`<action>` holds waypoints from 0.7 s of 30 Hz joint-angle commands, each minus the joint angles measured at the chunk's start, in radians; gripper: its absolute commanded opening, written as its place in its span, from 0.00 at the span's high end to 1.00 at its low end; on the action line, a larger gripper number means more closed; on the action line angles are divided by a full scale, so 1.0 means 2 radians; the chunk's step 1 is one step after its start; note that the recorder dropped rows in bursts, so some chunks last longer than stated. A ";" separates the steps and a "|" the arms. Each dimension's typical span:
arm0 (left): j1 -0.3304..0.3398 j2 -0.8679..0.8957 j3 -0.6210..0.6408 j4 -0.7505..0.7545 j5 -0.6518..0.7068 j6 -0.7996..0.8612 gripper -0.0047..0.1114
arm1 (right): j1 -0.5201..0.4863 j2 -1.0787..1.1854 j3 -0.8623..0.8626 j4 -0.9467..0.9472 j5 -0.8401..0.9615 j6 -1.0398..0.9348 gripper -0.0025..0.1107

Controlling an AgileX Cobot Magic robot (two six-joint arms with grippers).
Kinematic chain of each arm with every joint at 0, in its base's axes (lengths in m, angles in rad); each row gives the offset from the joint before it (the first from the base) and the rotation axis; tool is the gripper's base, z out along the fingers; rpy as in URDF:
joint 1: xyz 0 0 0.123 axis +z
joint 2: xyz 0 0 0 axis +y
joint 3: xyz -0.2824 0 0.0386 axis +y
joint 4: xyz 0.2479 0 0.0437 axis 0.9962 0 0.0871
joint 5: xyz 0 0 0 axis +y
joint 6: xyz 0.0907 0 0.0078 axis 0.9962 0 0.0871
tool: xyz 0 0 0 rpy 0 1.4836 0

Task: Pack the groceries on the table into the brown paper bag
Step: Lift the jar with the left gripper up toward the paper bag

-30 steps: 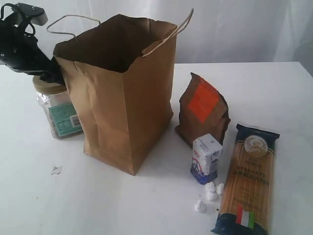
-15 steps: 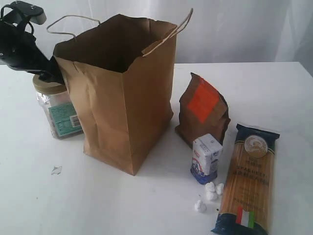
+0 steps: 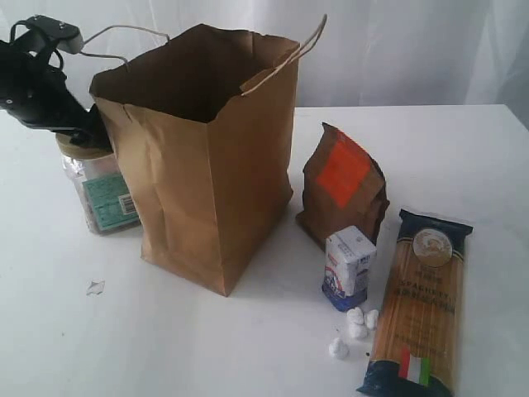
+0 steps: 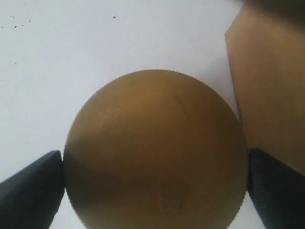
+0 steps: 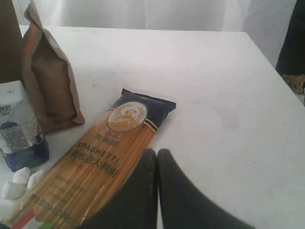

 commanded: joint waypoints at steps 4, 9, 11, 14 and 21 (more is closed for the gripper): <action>-0.008 0.021 -0.001 -0.020 0.004 0.012 0.07 | -0.003 -0.003 0.001 -0.003 -0.004 0.000 0.98; -0.008 0.023 -0.001 -0.020 -0.001 0.023 0.22 | -0.003 -0.003 0.001 -0.003 -0.004 0.000 0.98; -0.008 0.021 -0.001 -0.020 0.000 0.024 0.41 | -0.003 -0.003 0.001 -0.003 -0.004 0.000 0.98; -0.008 0.017 -0.001 -0.020 0.016 0.024 0.77 | -0.003 -0.003 0.001 -0.003 -0.004 0.000 0.98; -0.002 -0.016 -0.001 0.016 0.070 0.018 0.96 | -0.003 -0.003 0.001 -0.003 -0.004 0.000 0.98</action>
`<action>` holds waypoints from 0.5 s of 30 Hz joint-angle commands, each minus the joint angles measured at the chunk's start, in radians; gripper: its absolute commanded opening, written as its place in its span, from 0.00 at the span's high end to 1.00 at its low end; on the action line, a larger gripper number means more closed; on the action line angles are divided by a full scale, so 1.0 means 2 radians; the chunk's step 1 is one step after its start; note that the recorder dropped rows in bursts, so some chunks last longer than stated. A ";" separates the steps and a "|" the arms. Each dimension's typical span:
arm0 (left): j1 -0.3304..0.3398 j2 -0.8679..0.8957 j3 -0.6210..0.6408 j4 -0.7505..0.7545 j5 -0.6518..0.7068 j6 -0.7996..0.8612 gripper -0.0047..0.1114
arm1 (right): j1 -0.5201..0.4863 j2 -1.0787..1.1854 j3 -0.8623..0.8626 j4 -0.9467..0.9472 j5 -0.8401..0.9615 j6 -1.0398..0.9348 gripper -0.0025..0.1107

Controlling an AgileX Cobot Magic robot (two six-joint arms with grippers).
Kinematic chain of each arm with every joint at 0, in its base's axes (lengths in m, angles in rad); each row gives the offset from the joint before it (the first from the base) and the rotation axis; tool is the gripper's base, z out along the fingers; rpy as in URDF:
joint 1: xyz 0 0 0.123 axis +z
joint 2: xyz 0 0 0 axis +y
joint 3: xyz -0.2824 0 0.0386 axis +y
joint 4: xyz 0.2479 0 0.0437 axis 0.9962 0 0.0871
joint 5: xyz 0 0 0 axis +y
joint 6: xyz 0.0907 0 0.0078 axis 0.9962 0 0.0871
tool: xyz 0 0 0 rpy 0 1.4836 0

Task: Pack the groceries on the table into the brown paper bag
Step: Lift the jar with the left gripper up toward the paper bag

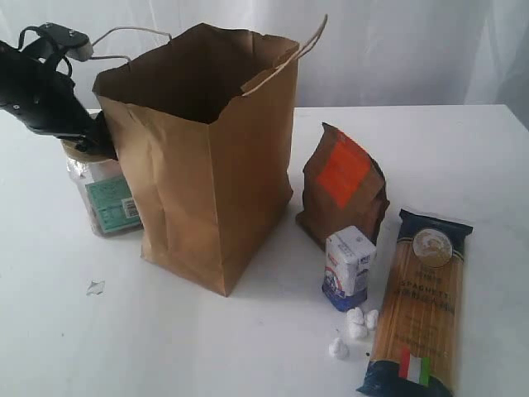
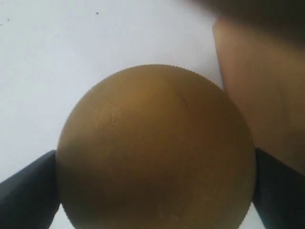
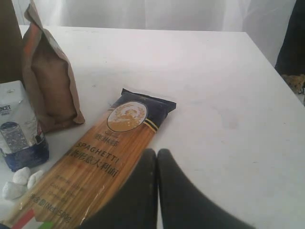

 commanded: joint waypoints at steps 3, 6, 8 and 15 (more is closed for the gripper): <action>0.007 -0.046 0.001 0.052 0.078 -0.036 0.96 | -0.003 -0.003 0.001 -0.003 -0.004 0.000 0.98; 0.017 -0.072 0.003 0.072 0.102 -0.062 0.96 | -0.003 -0.003 0.001 -0.003 -0.004 0.000 0.98; 0.027 -0.092 0.014 0.074 0.105 -0.065 0.96 | -0.003 -0.003 0.001 -0.003 -0.004 0.000 0.98; 0.057 -0.179 0.053 0.067 0.107 -0.067 0.96 | -0.003 -0.003 0.001 -0.003 -0.004 0.000 0.98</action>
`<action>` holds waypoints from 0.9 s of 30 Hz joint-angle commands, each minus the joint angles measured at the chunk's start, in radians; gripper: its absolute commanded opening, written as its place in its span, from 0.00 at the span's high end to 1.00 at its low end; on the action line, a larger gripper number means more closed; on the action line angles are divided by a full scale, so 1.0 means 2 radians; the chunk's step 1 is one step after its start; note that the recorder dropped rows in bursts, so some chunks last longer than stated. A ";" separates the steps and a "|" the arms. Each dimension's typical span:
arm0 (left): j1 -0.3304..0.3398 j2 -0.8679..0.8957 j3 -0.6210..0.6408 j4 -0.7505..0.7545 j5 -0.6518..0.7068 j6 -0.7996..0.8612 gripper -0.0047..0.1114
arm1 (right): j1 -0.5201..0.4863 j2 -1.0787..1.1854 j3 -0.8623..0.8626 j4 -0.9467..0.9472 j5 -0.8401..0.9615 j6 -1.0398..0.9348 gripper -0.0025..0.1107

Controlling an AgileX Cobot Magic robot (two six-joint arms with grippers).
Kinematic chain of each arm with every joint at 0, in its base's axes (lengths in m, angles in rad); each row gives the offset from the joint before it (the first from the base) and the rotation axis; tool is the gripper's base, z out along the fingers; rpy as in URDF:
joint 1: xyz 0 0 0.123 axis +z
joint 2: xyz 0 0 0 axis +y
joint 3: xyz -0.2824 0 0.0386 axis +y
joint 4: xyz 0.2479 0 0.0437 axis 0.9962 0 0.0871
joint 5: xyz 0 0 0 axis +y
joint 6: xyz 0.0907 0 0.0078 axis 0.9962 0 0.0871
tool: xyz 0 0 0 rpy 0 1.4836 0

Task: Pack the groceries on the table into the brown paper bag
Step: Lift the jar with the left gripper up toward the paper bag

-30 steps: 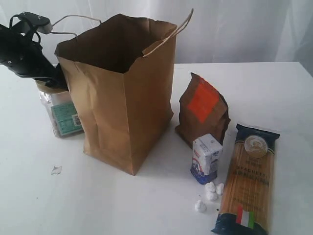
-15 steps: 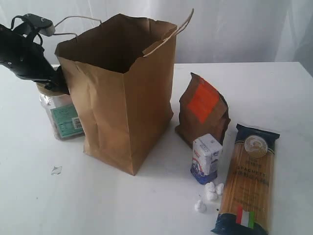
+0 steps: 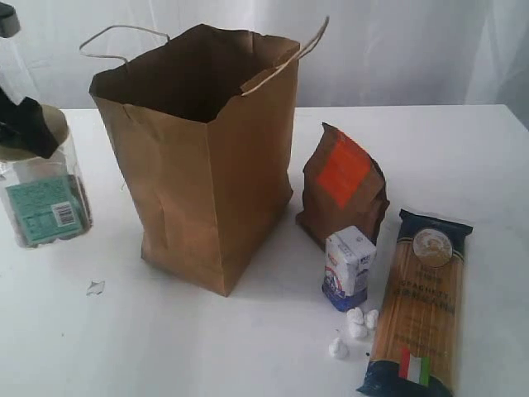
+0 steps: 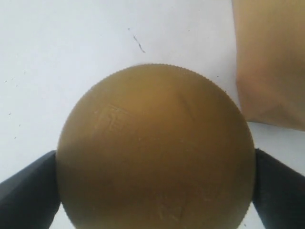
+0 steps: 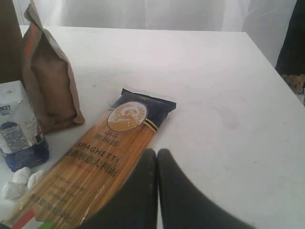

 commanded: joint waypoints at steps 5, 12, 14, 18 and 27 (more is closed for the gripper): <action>0.019 -0.128 0.014 -0.012 0.008 -0.022 0.96 | -0.003 -0.003 0.001 -0.003 -0.004 0.000 0.98; 0.019 -0.212 0.008 -0.021 0.016 -0.059 0.96 | -0.003 -0.003 0.001 -0.003 -0.004 0.000 0.98; 0.019 -0.226 -0.010 -0.029 0.029 -0.061 0.96 | -0.003 -0.003 0.001 -0.003 -0.004 0.000 0.98; 0.019 -0.244 -0.062 -0.053 0.053 -0.062 0.96 | -0.003 -0.003 0.001 -0.003 -0.004 0.000 0.98; 0.018 -0.241 -0.159 -0.168 0.061 -0.030 0.96 | -0.003 -0.003 0.001 -0.003 -0.004 0.000 0.98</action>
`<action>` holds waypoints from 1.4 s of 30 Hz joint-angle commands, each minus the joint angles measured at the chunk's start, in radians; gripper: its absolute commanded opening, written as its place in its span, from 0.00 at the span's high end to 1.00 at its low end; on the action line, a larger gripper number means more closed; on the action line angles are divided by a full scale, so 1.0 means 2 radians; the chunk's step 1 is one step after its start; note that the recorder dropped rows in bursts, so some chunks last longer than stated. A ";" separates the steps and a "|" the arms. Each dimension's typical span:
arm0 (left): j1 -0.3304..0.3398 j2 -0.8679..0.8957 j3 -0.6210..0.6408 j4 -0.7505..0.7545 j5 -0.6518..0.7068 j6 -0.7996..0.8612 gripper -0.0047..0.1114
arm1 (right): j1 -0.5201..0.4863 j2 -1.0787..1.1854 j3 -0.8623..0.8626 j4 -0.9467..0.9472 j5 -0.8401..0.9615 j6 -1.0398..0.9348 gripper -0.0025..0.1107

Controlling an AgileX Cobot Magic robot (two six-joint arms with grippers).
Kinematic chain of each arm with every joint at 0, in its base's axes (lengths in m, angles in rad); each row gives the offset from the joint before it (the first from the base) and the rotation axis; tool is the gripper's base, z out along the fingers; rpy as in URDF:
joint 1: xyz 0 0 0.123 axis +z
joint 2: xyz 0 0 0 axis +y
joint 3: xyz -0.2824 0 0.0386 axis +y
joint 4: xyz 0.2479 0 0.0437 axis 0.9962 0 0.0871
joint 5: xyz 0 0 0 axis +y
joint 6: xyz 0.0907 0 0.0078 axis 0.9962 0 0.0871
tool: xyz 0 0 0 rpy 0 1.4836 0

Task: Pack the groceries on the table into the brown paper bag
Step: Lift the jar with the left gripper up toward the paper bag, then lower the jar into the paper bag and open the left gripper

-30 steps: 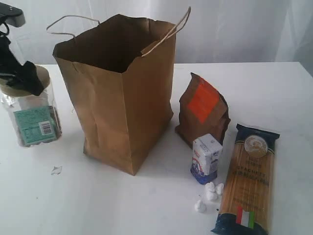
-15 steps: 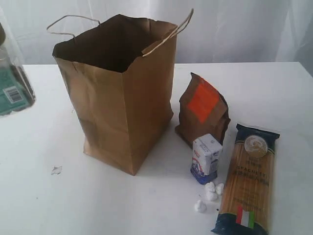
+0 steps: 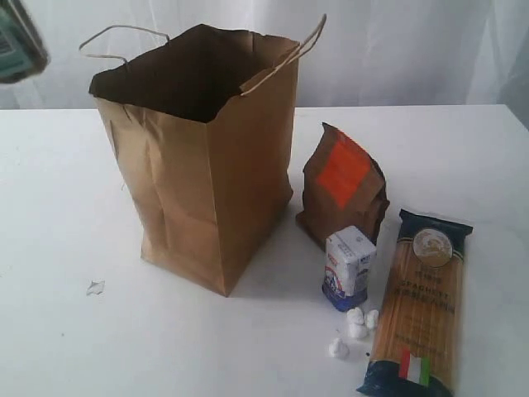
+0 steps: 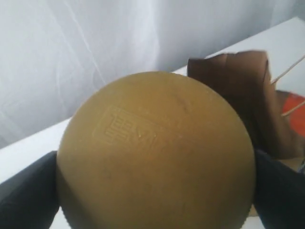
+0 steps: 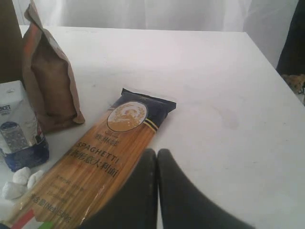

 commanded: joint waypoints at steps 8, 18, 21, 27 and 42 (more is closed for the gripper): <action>0.000 0.058 -0.052 -0.201 -0.030 0.088 0.96 | -0.003 -0.003 0.001 -0.003 -0.004 -0.001 0.98; -0.070 0.129 -0.052 -0.239 -0.083 0.146 0.96 | -0.003 -0.003 0.001 -0.003 -0.004 -0.001 0.98; -0.098 0.148 -0.052 -0.226 -0.101 0.146 0.96 | -0.003 -0.003 0.001 -0.003 -0.004 -0.001 0.98; -0.162 0.203 -0.052 -0.181 -0.139 0.146 0.96 | -0.003 -0.003 0.001 -0.003 -0.004 -0.001 0.98; -0.174 0.293 -0.052 -0.159 -0.137 0.155 0.96 | -0.003 -0.003 0.001 -0.003 -0.004 -0.001 0.98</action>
